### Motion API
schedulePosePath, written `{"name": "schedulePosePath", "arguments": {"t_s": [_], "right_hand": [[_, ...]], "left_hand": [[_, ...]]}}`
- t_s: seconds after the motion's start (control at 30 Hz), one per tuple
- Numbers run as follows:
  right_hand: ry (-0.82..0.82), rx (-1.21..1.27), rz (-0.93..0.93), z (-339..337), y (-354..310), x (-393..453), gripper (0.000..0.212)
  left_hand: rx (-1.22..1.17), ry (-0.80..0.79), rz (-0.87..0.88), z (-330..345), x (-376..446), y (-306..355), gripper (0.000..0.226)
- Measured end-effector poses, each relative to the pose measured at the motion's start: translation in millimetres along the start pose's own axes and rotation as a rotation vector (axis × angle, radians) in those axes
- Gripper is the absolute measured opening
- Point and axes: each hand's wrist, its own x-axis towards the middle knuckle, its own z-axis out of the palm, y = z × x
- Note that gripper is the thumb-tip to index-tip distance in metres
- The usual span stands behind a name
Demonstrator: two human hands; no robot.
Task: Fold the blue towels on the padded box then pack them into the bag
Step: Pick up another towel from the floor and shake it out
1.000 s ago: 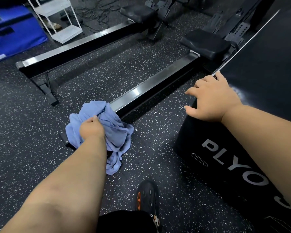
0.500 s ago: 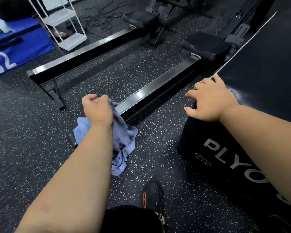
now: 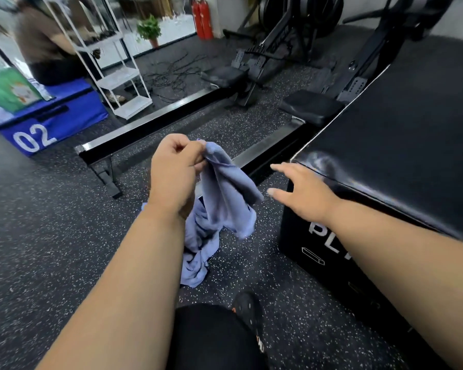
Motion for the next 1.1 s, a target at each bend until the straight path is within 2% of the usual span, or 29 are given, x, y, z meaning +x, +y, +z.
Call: {"name": "schedulePosePath", "arguments": {"t_s": [0.2, 0.3, 0.37, 0.4, 0.53, 0.6, 0.73, 0.83, 0.97, 1.1], "right_hand": [[0.016, 0.299, -0.067, -21, -56, -88, 0.061], [0.026, 0.402, -0.033, -39, -71, -122, 0.036], [0.074, 0.332, -0.028, -55, -79, -143, 0.016], [0.092, 0.314, -0.021, -63, -82, -154, 0.015], [0.120, 0.491, 0.016, -95, -89, -198, 0.017], [0.186, 0.589, 0.058, -110, -90, -217, 0.019], [0.327, 0.740, 0.120, -141, -95, -245, 0.031], [0.372, 0.844, 0.114, -160, -99, -264, 0.028], [0.359, 0.937, 0.080, -176, -105, -287, 0.029], [0.344, 0.943, 0.045, -186, -107, -305, 0.029]], "left_hand": [[-0.013, -0.164, -0.087, 35, -65, 39, 0.034], [-0.014, -0.233, -0.149, 55, -100, 52, 0.033], [-0.031, -0.265, -0.172, 64, -121, 61, 0.035], [-0.039, -0.278, -0.181, 68, -130, 65, 0.036], [-0.099, -0.340, -0.203, 82, -163, 80, 0.028], [-0.087, -0.365, -0.241, 87, -182, 86, 0.019], [0.106, -0.406, -0.251, 87, -217, 81, 0.013], [0.285, -0.418, -0.265, 78, -239, 67, 0.006], [0.400, -0.461, -0.393, 71, -255, 46, 0.019], [0.322, -0.503, -0.563, 80, -271, 35, 0.031]]}}
